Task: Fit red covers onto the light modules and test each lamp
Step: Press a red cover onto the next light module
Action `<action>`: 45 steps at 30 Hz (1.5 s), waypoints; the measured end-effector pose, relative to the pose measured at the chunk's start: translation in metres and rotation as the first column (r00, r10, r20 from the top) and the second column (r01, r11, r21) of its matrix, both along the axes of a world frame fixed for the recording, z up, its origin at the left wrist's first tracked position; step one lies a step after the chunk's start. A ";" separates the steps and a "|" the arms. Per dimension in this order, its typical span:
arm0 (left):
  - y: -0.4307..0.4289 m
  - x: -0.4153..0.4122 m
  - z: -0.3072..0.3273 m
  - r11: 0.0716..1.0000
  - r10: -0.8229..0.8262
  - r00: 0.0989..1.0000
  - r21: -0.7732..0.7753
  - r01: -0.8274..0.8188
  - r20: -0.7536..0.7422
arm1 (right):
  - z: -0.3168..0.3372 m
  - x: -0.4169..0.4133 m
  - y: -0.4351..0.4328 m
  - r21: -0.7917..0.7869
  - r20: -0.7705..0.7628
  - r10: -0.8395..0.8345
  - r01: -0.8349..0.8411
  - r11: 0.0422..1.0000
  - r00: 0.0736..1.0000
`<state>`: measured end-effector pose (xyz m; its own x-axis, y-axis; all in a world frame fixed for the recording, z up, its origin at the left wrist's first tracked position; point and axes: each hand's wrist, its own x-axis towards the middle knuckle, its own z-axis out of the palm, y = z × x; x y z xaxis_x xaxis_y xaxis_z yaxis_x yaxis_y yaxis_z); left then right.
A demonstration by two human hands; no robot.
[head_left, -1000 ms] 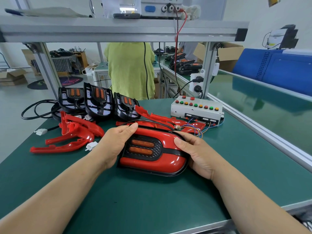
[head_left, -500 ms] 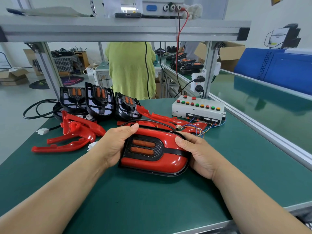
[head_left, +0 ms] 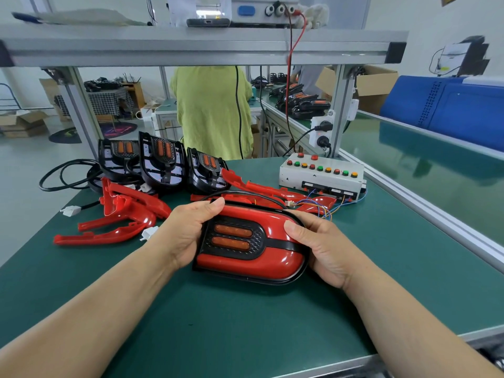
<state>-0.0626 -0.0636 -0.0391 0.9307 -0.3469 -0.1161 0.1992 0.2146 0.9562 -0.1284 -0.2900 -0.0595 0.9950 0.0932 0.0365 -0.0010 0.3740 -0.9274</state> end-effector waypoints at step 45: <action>0.012 0.009 -0.005 0.993 -0.096 0.988 0.073 0.088 0.121 | -0.004 0.000 0.001 -0.214 0.108 -0.065 0.087 0.973 0.992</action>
<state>-0.0541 -0.0520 -0.0445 0.9038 -0.4270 -0.0280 0.0942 0.1347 0.9864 -0.1281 -0.2888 -0.0637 0.9918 0.0339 0.1232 0.1164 0.1579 -0.9806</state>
